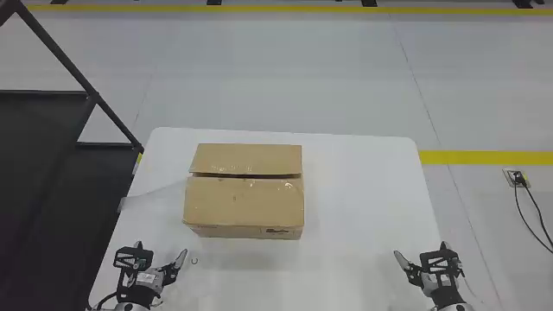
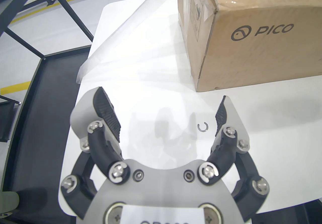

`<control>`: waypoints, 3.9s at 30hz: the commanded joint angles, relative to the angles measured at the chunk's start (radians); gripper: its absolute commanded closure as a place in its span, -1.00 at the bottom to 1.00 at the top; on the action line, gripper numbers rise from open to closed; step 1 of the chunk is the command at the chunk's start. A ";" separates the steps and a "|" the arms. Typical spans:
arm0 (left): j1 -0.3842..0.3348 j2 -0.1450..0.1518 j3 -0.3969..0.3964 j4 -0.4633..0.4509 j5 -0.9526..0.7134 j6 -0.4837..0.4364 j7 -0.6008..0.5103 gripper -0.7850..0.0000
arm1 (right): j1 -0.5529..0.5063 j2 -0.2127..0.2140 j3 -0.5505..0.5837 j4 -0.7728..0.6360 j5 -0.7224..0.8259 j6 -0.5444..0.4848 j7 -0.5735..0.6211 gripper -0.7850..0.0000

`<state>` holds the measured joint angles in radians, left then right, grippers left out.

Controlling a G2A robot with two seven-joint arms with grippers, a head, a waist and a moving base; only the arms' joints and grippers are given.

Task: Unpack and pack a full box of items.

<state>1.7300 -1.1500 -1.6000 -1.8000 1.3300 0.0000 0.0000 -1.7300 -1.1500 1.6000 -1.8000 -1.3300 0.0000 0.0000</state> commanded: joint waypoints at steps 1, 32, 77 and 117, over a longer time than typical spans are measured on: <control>0.000 0.000 0.000 0.000 0.000 0.000 0.000 -1.00 | 0.000 0.000 0.000 0.000 0.000 0.000 0.000 -1.00; -0.029 0.009 -0.188 0.048 -0.268 -0.225 0.041 -1.00 | 0.073 -0.020 -0.154 -0.222 -0.037 0.025 0.155 -1.00; -0.222 0.027 -0.248 0.085 -0.653 -0.406 -0.252 -1.00 | 0.473 -0.050 -0.304 -0.046 0.555 -0.341 0.416 -1.00; -0.376 0.057 -0.211 0.141 -0.990 -0.427 -0.482 -1.00 | 0.885 -0.082 -0.426 0.449 1.338 -0.689 0.845 -1.00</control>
<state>1.3533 -1.0932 -1.8124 -1.6559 0.3438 -0.4279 -0.4836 -0.8351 -1.2352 1.1682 -1.3363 0.0018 -0.6749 0.8319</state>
